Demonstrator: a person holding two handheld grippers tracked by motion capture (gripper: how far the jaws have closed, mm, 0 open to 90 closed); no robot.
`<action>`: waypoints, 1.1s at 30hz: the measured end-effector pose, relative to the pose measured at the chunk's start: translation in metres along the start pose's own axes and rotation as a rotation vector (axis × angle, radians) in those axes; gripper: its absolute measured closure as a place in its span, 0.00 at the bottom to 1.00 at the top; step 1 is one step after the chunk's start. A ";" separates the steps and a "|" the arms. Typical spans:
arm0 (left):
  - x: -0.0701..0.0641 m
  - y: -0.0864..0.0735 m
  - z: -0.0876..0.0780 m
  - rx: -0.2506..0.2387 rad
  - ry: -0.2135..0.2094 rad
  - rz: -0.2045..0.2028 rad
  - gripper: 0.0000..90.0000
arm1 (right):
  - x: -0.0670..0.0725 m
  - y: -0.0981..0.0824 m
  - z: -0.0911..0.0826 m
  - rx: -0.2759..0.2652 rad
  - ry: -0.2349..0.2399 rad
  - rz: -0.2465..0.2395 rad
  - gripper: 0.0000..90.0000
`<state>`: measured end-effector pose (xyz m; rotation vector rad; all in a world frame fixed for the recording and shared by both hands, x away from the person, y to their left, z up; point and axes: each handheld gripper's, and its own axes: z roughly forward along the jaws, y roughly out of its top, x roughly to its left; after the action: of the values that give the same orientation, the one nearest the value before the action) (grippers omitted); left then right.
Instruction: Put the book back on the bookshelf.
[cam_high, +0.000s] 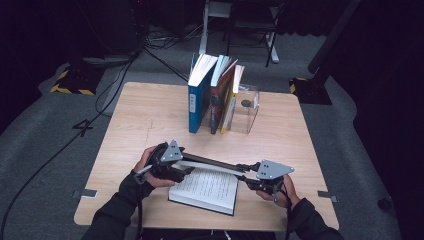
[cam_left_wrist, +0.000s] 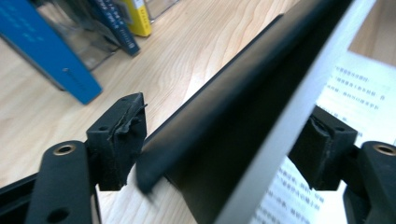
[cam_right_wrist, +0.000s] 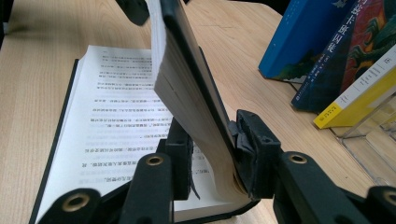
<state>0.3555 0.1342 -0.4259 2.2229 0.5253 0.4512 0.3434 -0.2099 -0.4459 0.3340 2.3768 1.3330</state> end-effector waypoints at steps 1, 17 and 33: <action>-0.002 0.001 -0.006 -0.007 0.013 0.012 0.27 | 0.000 0.000 0.000 0.001 0.001 -0.003 0.75; -0.032 0.038 -0.036 -0.152 -0.054 0.039 0.23 | 0.000 0.000 0.002 0.003 0.021 0.008 0.72; -0.059 0.054 0.014 -0.054 -0.054 0.049 0.21 | 0.000 -0.001 0.003 0.014 0.046 0.017 0.68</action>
<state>0.3237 0.0639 -0.4020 2.1936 0.4266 0.4247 0.3446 -0.2077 -0.4484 0.3313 2.4274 1.3463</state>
